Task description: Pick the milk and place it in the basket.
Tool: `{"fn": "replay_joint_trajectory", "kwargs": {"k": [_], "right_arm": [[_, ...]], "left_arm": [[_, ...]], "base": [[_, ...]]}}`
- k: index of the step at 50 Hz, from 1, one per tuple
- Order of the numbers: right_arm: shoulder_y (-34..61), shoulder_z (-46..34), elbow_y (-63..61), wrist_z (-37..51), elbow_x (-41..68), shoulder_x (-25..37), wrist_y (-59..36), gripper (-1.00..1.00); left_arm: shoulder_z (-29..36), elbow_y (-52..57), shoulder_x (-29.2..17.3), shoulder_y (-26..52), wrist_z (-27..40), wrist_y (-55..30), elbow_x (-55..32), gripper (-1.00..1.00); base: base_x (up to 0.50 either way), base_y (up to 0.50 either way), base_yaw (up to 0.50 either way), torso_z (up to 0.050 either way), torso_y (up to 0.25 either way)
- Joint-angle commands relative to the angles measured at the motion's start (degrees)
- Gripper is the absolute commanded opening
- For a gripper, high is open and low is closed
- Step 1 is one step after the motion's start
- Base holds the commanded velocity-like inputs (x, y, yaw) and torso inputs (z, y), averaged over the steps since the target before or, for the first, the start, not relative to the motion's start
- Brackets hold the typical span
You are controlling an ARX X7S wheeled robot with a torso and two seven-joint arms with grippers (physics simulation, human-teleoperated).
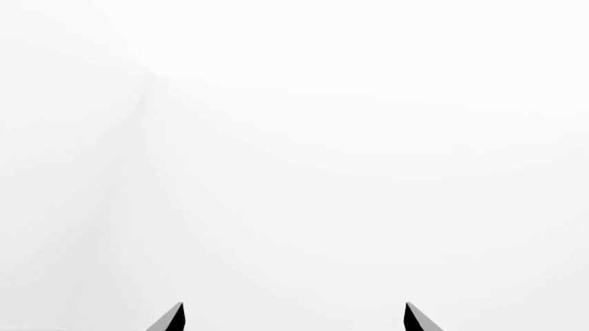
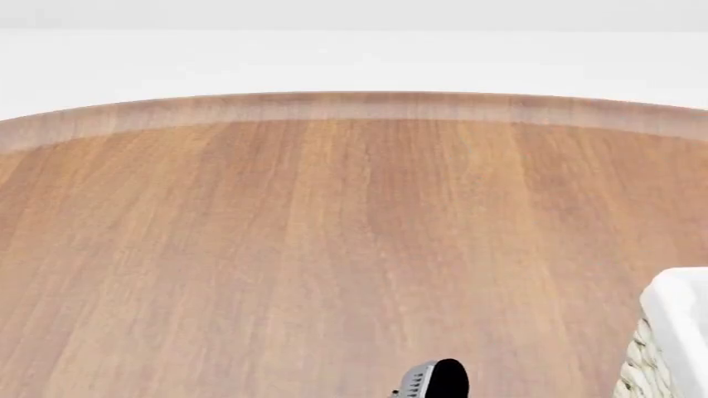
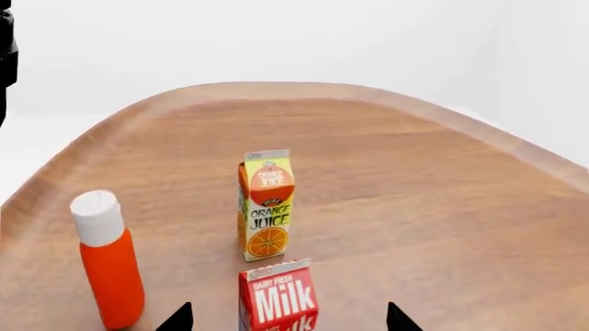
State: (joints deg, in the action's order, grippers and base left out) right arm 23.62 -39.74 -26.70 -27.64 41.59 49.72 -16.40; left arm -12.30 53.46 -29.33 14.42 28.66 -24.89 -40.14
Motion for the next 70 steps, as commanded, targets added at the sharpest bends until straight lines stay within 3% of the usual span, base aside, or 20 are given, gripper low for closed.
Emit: {"fn": "replay_joint_trajectory", "kwargs": {"k": [1, 22, 56, 70], "right_arm": [[0.59, -2.52, 4.10, -1.55, -2.75, -3.25, -0.20, 1.00], [1.07, -4.10, 10.04, 0.75, -6.75, -8.28, 0.19, 1.00], [1.16, -4.26, 10.07, 0.84, -6.67, -8.22, 0.28, 1.00], [5.86, -7.67, 16.36, -3.00, -8.16, -12.51, -3.20, 1.00]], "left_arm": [[0.26, -0.18, -0.11, -0.33, 0.06, 0.44, 0.11, 1.00], [0.43, -0.18, -0.43, -1.03, 0.26, 1.16, 0.03, 1.00], [0.90, -0.36, -1.10, -1.17, 0.86, 1.84, -0.19, 1.00], [1.26, -0.59, -1.29, -1.41, 0.90, 2.26, 0.02, 1.00]], "base": [[0.00, 0.00, 0.00, 0.000, 0.000], [0.00, 0.00, 0.00, 0.000, 0.000], [0.00, 0.00, 0.00, 0.000, 0.000], [0.00, 0.00, 0.00, 0.000, 0.000]]}}
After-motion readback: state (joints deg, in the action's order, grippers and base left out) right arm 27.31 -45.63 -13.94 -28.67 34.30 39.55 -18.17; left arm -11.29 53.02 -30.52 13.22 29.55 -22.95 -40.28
